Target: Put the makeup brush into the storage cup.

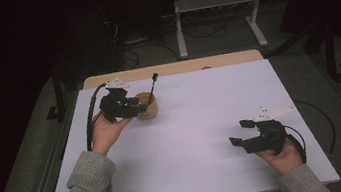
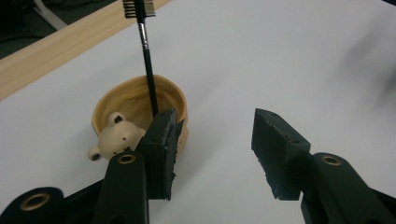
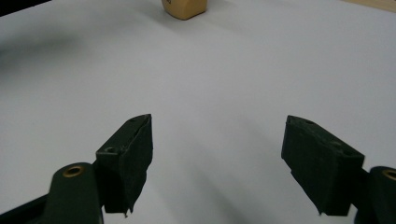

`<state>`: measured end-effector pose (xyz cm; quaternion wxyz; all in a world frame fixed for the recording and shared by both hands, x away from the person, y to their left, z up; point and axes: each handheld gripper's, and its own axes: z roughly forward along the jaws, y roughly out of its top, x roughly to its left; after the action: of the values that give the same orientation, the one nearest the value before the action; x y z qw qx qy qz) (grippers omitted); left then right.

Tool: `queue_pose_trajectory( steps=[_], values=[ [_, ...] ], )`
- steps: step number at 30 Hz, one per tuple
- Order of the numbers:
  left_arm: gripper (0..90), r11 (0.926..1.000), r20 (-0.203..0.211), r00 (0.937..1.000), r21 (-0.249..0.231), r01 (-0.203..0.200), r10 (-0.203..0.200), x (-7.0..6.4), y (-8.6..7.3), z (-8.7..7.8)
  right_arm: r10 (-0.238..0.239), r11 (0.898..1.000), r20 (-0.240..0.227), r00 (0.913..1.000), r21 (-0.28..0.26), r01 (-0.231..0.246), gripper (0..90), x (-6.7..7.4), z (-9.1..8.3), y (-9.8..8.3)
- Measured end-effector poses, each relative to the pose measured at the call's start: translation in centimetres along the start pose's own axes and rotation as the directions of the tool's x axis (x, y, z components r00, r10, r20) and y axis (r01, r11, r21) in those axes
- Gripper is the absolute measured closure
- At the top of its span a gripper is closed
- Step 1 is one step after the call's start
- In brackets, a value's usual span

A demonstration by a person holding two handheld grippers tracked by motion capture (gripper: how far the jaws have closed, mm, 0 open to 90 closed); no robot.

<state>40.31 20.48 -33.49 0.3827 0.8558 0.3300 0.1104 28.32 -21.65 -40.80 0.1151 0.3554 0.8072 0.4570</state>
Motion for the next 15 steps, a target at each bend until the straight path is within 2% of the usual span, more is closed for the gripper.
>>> queue_pose_trajectory(
  steps=[4,8,10,12,13,14,15],
  values=[
    [50.2,1.0000,0.016,0.9999,0.000,0.000,0.000,-0.2,-0.5,-0.2,0.009,1.000,-0.011,0.9999,-0.010,-0.009,24.0,0.0,0.0,0.0],
    [49.7,1.0000,0.012,0.9999,0.002,-0.004,0.004,-0.5,-1.0,-0.4,0.005,1.000,-0.010,0.9999,-0.013,-0.005,24.0,0.2,0.0,0.1],
    [49.4,0.9999,0.015,0.9997,0.000,-0.017,0.017,-0.5,-1.2,-0.6,0.009,1.000,-0.010,0.9999,-0.013,-0.009,24.0,0.2,0.0,0.1],
    [49.2,0.9999,0.016,0.9998,-0.010,-0.014,0.014,-0.7,-1.5,-0.8,0.005,1.000,-0.007,1.0000,-0.013,-0.005,24.0,0.1,0.0,0.1],
    [49.0,0.9998,0.019,0.9998,-0.019,-0.001,0.001,-0.9,-1.6,-0.8,0.006,1.000,-0.008,0.9999,-0.013,-0.006,24.0,0.1,-0.1,0.1],
    [48.7,0.9997,0.017,0.9997,-0.015,-0.018,0.018,-0.8,-1.7,-1.0,0.007,1.000,-0.008,0.9999,-0.013,-0.007,24.0,0.1,-0.1,0.1],
    [48.4,0.9997,0.016,0.9998,-0.017,-0.015,0.016,-0.9,-1.9,-1.0,0.006,1.000,-0.007,1.0000,-0.014,-0.006,24.0,0.1,-0.1,0.1]
  ],
)
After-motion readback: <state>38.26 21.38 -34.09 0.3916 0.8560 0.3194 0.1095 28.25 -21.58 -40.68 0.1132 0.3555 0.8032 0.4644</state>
